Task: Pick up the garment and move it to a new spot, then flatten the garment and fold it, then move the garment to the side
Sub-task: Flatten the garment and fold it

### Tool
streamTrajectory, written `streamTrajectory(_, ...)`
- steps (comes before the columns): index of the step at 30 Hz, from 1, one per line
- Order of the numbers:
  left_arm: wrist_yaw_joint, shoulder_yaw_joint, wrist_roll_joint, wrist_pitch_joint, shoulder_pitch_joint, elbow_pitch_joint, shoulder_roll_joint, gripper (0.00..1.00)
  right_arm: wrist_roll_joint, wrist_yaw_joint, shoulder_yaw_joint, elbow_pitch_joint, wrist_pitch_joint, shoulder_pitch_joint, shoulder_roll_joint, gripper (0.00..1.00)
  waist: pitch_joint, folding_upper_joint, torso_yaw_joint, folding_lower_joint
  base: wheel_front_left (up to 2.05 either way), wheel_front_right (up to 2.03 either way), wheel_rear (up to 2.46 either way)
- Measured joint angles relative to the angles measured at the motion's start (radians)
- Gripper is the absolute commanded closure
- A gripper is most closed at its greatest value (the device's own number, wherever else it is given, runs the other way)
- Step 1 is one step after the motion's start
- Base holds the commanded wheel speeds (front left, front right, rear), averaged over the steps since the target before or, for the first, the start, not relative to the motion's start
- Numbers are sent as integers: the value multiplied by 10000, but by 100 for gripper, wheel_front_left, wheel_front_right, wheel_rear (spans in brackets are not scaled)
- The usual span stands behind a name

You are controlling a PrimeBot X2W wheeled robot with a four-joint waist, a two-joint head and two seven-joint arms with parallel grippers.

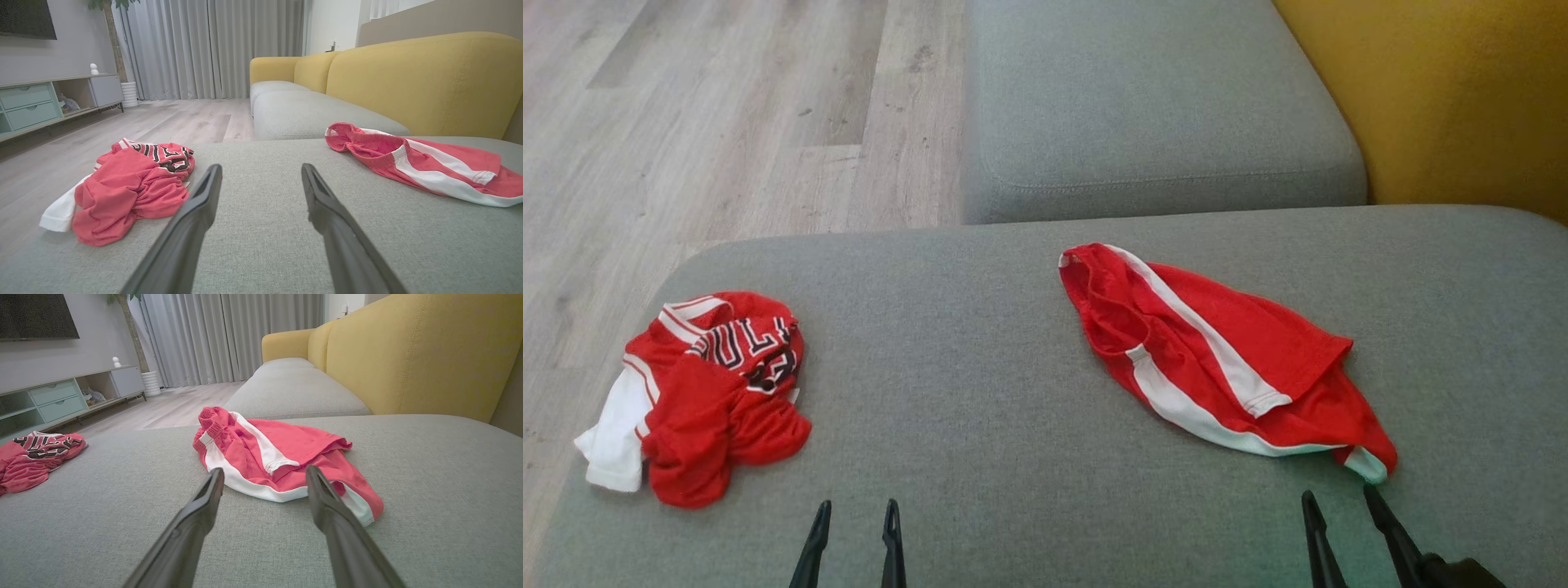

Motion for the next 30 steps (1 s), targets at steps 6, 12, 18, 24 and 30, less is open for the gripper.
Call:
streamTrajectory(6, -454, -136, -94, 0, 2, 418, 0, 0, -4, 0, 79, 0, 0, -4, 2, 0, 112, 0, -69, 0, 0, 0, 0)
streamTrajectory(12, -1011, -788, 123, 0, -809, 1716, 25, 0, -56, 0, 387, -8, 0, -98, -2, 0, 450, 0, -353, 0, 0, 0, 0)
streamTrajectory(18, -1317, -1848, 268, 0, -3530, 2999, -4, 0, -105, 0, 625, -134, 0, -625, -115, 0, 1097, 0, -904, 2, 0, 0, 0)
streamTrajectory(24, -1471, -2608, 349, -2, -5587, 4172, -52, 0, -105, 0, 924, -267, 0, -1177, -336, 0, 1822, 0, -1388, 2, 0, 0, 0)
streamTrajectory(30, -1618, -3294, 529, -2, -7609, 5722, -77, 0, -105, 0, 1321, -299, 0, -1955, -353, 0, 2826, 0, -1976, 4, 0, 0, 0)
